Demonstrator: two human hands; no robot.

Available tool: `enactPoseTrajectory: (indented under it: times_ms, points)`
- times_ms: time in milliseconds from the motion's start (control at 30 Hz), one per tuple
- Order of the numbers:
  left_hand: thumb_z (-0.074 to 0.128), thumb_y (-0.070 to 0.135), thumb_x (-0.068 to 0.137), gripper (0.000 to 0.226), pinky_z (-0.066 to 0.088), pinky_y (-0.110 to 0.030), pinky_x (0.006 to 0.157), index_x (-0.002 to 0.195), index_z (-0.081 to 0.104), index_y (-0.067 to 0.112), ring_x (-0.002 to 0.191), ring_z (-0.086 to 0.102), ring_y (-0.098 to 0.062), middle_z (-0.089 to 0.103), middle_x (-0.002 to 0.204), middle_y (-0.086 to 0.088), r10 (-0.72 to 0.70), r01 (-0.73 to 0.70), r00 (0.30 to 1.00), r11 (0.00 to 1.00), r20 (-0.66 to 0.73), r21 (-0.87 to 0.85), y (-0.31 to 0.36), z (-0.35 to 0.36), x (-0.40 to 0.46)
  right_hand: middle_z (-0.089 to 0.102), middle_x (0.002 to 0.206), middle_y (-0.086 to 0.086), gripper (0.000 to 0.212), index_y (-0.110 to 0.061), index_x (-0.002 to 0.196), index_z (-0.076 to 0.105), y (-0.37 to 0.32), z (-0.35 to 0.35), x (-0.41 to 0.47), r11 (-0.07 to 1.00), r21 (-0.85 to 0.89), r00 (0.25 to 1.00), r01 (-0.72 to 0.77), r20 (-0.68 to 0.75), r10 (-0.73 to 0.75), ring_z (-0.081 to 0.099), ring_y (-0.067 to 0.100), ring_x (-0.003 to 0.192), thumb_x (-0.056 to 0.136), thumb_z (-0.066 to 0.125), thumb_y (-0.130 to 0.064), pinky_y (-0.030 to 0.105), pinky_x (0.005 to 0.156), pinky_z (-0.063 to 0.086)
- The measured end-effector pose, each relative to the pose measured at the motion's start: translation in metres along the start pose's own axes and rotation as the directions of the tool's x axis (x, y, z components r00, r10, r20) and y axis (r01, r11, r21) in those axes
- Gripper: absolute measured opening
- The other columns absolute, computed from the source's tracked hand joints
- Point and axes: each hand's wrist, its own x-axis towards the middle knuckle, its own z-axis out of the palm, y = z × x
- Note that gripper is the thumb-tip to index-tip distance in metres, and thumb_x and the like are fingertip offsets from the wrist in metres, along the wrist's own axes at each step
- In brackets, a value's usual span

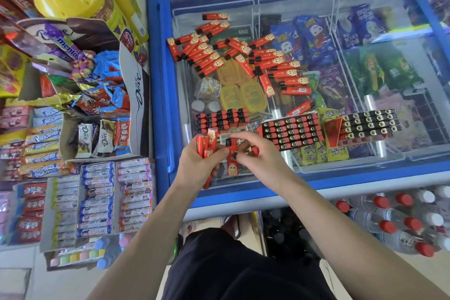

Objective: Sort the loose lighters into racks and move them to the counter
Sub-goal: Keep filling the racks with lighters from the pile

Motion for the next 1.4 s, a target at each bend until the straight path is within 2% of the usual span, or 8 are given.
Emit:
enactPoseTrajectory:
  times_ms: [233,400,500,767,867,967,1100,1400]
  points:
    - [0.078,0.026,0.094,0.023,0.052,-0.027,0.053,0.091,0.057,0.016,0.053,0.054,-0.017,0.061,0.060,-0.002,-0.042,0.044,0.995,0.999,-0.085,0.028,-0.014,-0.005,0.001,0.067,0.088,-0.007,0.007,-0.018,0.104,0.065,0.004,0.001,0.022,0.988,-0.149,0.978,0.032,-0.200,-0.061,0.060,0.000,0.065,0.100,0.061,-0.014,0.014,0.057,0.046]
    - [0.075,0.031,0.096,0.023,0.053,-0.030,0.054,0.092,0.057,0.017,0.051,0.055,-0.016,0.063,0.061,-0.003,-0.072,0.076,0.995,0.996,-0.072,0.044,-0.018,0.000,0.006,0.066,0.092,-0.006,0.014,-0.017,0.115,0.061,0.010,0.008,0.035,0.973,-0.230,0.967,0.023,-0.240,-0.080,0.062,0.007,0.066,0.102,0.058,-0.016,0.023,0.061,0.052]
    - [0.075,0.031,0.095,0.020,0.056,-0.032,0.057,0.094,0.058,0.019,0.051,0.057,-0.013,0.065,0.062,-0.001,-0.081,0.092,0.989,0.992,-0.124,0.087,-0.024,0.001,0.012,0.064,0.103,-0.007,0.030,-0.017,0.131,0.062,0.010,0.010,0.039,0.941,-0.321,0.955,0.108,-0.230,-0.188,0.059,0.001,0.067,0.101,0.058,-0.012,0.015,0.060,0.047]
    - [0.071,0.030,0.096,0.016,0.055,-0.029,0.055,0.099,0.058,0.022,0.059,0.061,-0.014,0.069,0.082,-0.006,-0.076,0.112,0.982,0.971,-0.170,0.211,-0.042,-0.002,0.018,0.068,0.105,0.000,0.019,-0.011,0.110,0.068,0.012,0.005,0.046,0.792,-0.562,0.888,0.239,-0.203,-0.412,0.047,-0.006,0.059,0.094,0.065,-0.003,0.017,0.059,0.045]
    - [0.072,0.029,0.096,0.017,0.050,-0.030,0.055,0.095,0.056,0.023,0.066,0.059,-0.016,0.066,0.083,-0.001,-0.057,0.103,0.985,0.951,-0.162,0.292,-0.044,-0.003,0.020,0.061,0.106,-0.001,0.018,-0.013,0.108,0.070,0.013,0.003,0.048,0.747,-0.621,0.877,0.237,-0.193,-0.439,0.040,-0.007,0.056,0.093,0.067,-0.005,0.012,0.055,0.034]
    - [0.073,0.023,0.094,0.018,0.056,-0.035,0.063,0.096,0.055,0.022,0.074,0.063,-0.015,0.066,0.087,0.005,-0.010,0.064,0.991,0.915,-0.136,0.398,-0.046,-0.004,0.022,0.065,0.104,-0.002,0.018,-0.014,0.107,0.072,0.011,0.002,0.049,0.724,-0.642,0.868,0.253,-0.180,-0.462,0.046,0.001,0.057,0.092,0.068,-0.004,0.021,0.053,0.044]
    - [0.067,0.026,0.095,0.020,0.054,-0.039,0.067,0.108,0.053,0.022,0.086,0.061,-0.018,0.062,0.102,0.009,0.150,-0.058,0.986,0.728,-0.076,0.683,-0.049,-0.001,0.022,0.069,0.104,0.002,0.018,-0.015,0.110,0.072,0.008,0.002,0.051,0.681,-0.681,0.859,0.271,-0.147,-0.490,0.062,0.017,0.063,0.095,0.065,-0.006,0.038,0.053,0.056]
    - [0.068,0.028,0.096,0.023,0.051,-0.034,0.064,0.113,0.053,0.023,0.086,0.059,-0.017,0.058,0.102,0.014,0.200,-0.106,0.979,0.672,-0.043,0.733,-0.053,-0.007,0.023,0.069,0.083,0.006,0.011,-0.010,0.106,0.068,0.009,0.008,0.049,0.602,-0.746,0.831,0.285,-0.120,-0.543,0.063,0.025,0.057,0.097,0.063,-0.008,0.039,0.044,0.053]
